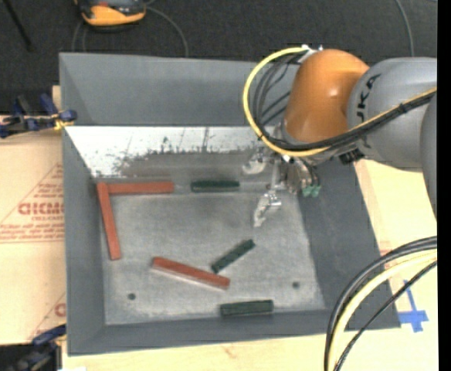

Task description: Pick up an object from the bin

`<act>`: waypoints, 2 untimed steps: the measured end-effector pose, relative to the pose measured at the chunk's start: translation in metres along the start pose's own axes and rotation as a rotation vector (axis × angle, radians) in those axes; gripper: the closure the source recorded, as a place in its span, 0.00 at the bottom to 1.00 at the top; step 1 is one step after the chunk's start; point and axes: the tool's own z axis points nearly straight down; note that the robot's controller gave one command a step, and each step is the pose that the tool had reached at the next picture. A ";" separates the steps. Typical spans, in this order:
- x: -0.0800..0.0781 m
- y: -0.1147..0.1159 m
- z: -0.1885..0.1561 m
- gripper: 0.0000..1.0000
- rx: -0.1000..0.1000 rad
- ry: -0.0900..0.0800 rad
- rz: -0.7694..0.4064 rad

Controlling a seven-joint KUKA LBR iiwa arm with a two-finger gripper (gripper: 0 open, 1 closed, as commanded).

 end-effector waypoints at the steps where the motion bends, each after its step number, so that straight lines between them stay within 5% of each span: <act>1: 0.006 0.003 0.013 0.00 0.000 0.002 -0.022; 2: 0.007 0.059 0.059 0.00 -0.002 0.003 -0.033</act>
Offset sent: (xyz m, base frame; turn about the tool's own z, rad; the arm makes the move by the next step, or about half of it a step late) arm -0.0133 0.0772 -0.0741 -0.0398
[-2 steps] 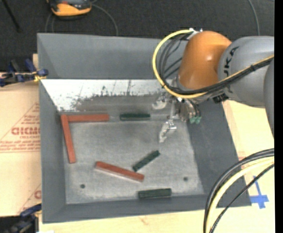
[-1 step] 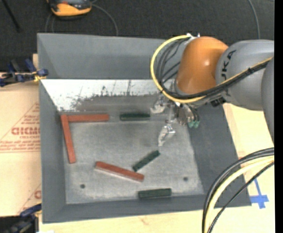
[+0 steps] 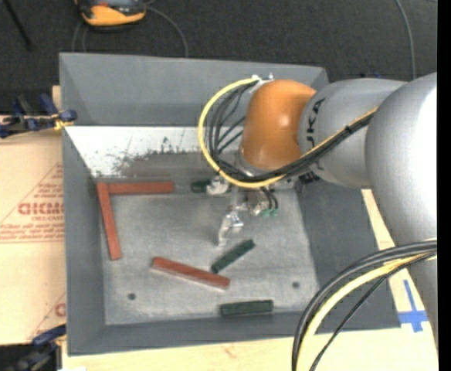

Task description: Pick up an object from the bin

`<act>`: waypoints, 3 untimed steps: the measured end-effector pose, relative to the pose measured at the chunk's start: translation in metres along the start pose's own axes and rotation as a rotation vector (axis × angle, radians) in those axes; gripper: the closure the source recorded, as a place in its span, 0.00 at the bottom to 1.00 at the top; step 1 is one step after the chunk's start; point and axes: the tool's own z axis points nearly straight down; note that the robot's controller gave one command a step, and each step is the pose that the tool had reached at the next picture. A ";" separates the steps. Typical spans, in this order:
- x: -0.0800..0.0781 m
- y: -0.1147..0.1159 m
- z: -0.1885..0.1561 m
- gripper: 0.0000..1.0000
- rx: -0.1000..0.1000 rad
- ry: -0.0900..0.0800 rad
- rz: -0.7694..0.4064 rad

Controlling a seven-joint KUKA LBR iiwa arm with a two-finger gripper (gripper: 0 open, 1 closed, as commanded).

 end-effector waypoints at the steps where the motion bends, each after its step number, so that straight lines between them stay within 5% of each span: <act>1: 0.000 0.015 0.009 0.00 -0.002 0.001 -0.007; 2: 0.000 0.006 0.002 0.00 -0.001 0.000 -0.006; 3: 0.055 0.003 -0.017 0.00 0.000 0.005 -0.029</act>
Offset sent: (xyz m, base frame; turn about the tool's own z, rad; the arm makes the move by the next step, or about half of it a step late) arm -0.0457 0.0050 -0.0150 -0.2372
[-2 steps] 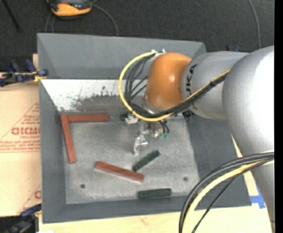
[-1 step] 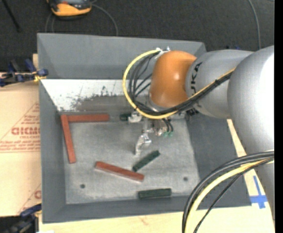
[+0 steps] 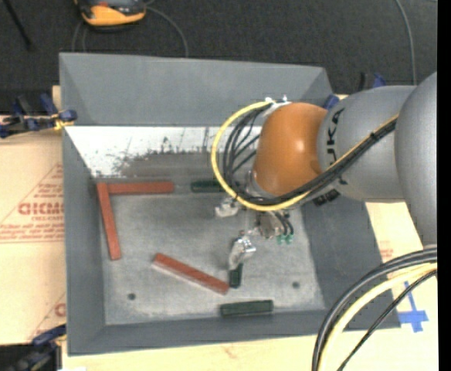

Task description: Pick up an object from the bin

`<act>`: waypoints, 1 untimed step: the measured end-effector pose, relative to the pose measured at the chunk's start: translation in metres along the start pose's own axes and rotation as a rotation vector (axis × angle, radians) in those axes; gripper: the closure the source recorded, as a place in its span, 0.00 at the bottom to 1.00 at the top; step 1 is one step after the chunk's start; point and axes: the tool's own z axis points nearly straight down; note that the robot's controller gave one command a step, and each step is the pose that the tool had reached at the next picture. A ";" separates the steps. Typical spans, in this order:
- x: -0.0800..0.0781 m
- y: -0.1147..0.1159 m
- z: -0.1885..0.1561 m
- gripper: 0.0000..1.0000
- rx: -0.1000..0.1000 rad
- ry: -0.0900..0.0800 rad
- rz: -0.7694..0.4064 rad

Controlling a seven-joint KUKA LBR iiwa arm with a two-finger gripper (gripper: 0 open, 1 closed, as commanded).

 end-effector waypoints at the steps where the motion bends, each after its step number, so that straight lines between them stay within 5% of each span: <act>1: 0.010 -0.062 0.023 1.00 -0.006 0.011 -0.262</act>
Offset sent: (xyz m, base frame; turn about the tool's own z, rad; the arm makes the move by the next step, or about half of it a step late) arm 0.0000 0.0000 0.0000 0.0000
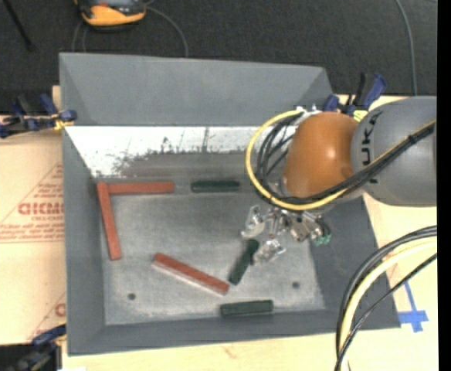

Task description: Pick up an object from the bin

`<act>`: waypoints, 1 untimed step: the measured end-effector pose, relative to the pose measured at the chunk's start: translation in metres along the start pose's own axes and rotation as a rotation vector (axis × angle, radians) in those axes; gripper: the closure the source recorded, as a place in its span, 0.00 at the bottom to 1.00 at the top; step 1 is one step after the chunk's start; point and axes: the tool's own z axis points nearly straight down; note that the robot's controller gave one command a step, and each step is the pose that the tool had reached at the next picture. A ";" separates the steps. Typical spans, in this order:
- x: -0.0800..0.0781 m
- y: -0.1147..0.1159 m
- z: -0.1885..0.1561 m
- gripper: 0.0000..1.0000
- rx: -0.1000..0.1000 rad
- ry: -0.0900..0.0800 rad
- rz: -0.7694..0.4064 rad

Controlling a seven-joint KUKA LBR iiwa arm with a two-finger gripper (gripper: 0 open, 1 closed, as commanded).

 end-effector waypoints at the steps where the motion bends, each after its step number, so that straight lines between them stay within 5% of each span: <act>1: 0.000 0.000 0.000 1.00 0.000 0.000 0.001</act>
Offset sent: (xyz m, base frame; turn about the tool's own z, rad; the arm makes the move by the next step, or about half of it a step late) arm 0.0070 -0.0102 0.1671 -0.0610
